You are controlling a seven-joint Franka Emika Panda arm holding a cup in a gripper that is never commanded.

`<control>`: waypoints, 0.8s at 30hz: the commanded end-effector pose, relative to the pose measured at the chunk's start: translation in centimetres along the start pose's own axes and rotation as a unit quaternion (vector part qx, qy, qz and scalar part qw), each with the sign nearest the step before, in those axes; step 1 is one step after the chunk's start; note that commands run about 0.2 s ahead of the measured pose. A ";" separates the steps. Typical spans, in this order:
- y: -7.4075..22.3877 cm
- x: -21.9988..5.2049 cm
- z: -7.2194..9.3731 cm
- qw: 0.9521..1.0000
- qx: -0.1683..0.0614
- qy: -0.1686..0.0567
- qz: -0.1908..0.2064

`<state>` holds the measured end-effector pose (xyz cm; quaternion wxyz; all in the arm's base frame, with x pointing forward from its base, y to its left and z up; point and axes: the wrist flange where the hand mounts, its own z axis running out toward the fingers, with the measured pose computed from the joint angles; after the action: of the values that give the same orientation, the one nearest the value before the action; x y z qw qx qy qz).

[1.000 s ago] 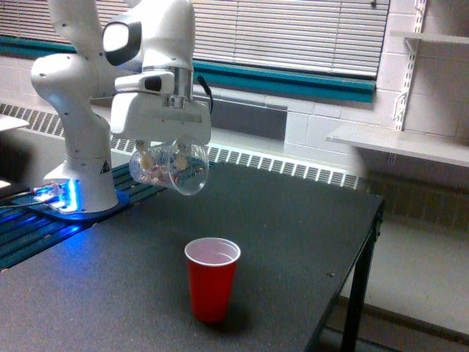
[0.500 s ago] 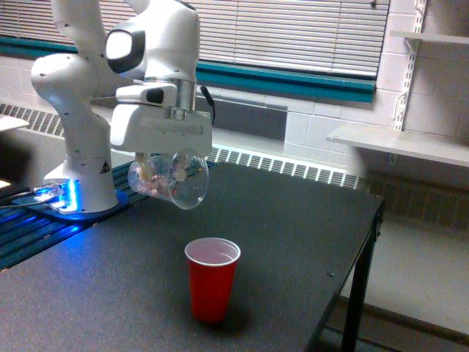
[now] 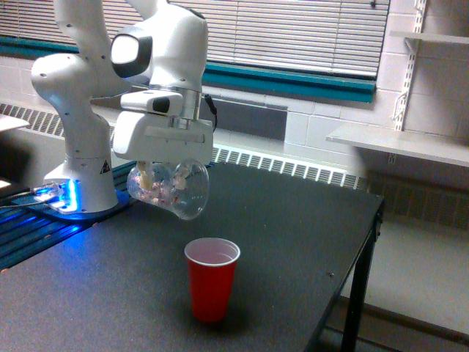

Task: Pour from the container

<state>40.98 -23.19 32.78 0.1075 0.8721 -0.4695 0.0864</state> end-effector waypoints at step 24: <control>-2.1 0.6 -0.4 0.998 -0.051 -0.013 -0.045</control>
<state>42.35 -22.99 32.51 0.1402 0.8826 -0.4459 0.0501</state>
